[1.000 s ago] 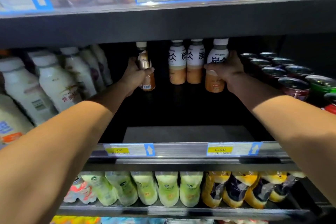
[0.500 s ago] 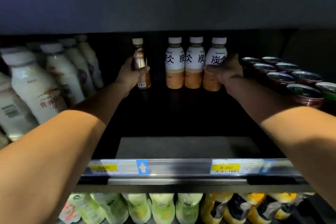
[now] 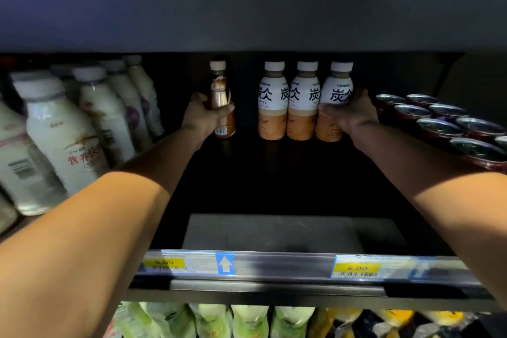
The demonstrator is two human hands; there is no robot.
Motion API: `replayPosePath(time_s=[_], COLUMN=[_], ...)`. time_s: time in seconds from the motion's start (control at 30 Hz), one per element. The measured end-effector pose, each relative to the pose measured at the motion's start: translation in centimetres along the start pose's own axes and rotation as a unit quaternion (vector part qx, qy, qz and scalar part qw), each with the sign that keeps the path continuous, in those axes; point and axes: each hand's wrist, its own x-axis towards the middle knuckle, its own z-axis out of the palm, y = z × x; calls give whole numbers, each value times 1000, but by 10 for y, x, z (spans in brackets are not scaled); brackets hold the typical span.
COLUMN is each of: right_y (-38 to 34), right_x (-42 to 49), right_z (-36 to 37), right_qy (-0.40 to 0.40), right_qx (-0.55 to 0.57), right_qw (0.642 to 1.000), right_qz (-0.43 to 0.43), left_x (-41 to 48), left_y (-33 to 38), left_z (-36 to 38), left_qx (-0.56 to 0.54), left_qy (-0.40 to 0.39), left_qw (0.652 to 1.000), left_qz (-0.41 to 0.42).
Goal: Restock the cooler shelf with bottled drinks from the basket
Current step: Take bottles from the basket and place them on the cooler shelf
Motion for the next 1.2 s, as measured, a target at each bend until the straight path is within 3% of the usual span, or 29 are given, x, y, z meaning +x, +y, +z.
replayPosePath(time_s=[0.37, 0.7, 0.87, 1.03, 1.1, 1.2], right_y=[5, -1, -7, -10, -10, -6], right_x=[0, 3, 4, -8, -18, -35], right_z=[4, 2, -3, -11, -15, -23], right_qy=[11, 16, -3, -14, -23, -20], right_qx=[2, -91, -107, -141, -182, -245], right_qw=[1000, 996, 994, 990, 983, 968], right_qz=[-3, -14, 9, -2, -19, -51], left_x=[-5, -14, -20, -22, -33, -57], left_y=[-3, 7, 24, 34, 41, 52], left_z=[-5, -2, -5, -10, -9, -6], left_qx=[12, 54, 109, 78, 118, 300], left_qy=[-1, 2, -14, -31, -15, -7], left_qw=[1000, 998, 994, 995, 992, 953], left_qz=[2, 9, -6, -46, -47, -26])
